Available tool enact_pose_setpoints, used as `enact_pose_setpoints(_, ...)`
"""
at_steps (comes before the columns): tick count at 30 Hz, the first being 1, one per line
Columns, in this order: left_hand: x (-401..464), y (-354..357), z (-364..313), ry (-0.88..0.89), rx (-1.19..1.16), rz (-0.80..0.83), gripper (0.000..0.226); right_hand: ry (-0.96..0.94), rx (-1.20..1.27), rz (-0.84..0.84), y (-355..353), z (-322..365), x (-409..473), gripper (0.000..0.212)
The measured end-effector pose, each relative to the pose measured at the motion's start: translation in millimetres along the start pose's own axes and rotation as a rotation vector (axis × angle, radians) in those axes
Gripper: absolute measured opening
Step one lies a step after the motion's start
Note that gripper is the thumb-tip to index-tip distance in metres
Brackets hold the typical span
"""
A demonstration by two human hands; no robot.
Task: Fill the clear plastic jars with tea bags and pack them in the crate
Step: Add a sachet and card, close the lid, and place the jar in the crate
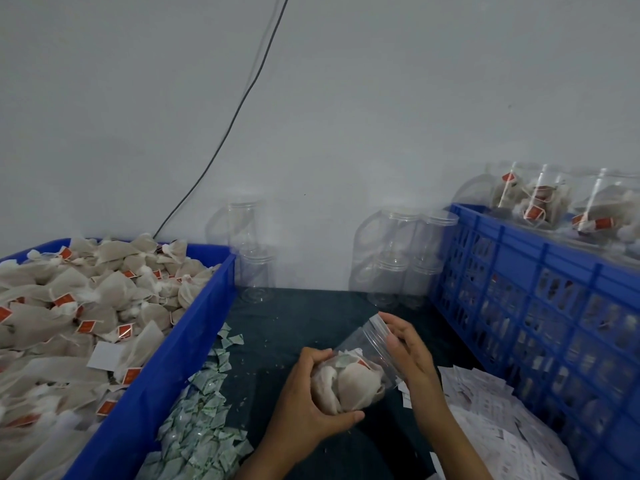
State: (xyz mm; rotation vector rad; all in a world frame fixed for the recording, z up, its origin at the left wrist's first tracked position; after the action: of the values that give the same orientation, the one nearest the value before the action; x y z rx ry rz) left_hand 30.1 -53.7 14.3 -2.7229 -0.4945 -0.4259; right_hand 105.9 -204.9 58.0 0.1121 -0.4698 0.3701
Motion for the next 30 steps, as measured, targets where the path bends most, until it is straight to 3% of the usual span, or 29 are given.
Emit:
enact_pose_setpoints(3,0,-3,1,-0.021,-0.075,0.013,0.077,-0.007,-0.052,-0.001,1,-1,1,0.036)
enact_pose_setpoints(9,4,-5,16,-0.141,-0.348,-0.076,0.102,-0.071,-0.077,-0.23,-4,-1,-2,0.035)
enact_pose_setpoints(13,6,-6,23,-0.238,-0.572,-0.126,0.082,-0.073,0.002,-0.281,12,0,-10,0.045)
enact_pose_setpoints(16,6,-6,19,-0.275,-0.699,-0.094,0.075,-0.1,-0.058,-0.215,23,6,-11,0.052)
enact_pose_setpoints(20,-1,-4,20,-0.409,-0.704,-0.04,0.063,-0.177,-0.096,-0.094,29,20,-9,0.036)
enact_pose_setpoints(27,-17,19,26,-0.643,-0.75,0.279,0.063,-0.278,-0.16,0.189,41,35,-8,0.041)
enact_pose_setpoints(30,-12,18,25,-0.584,-0.751,0.21,0.064,-0.231,-0.126,0.147,36,33,-4,0.037)
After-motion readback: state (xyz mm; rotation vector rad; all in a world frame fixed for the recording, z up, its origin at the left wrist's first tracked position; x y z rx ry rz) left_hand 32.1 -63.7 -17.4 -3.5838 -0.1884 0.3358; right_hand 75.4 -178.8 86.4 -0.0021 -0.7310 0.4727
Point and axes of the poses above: each hand's wrist, its own x-axis towards the middle knuckle, its own y-axis out of the palm, z = x × y, the point moved 10 cm from there along x, towards the middle knuckle, and after that the axes turned 4 degrees about -y, right-handed, at the moved point
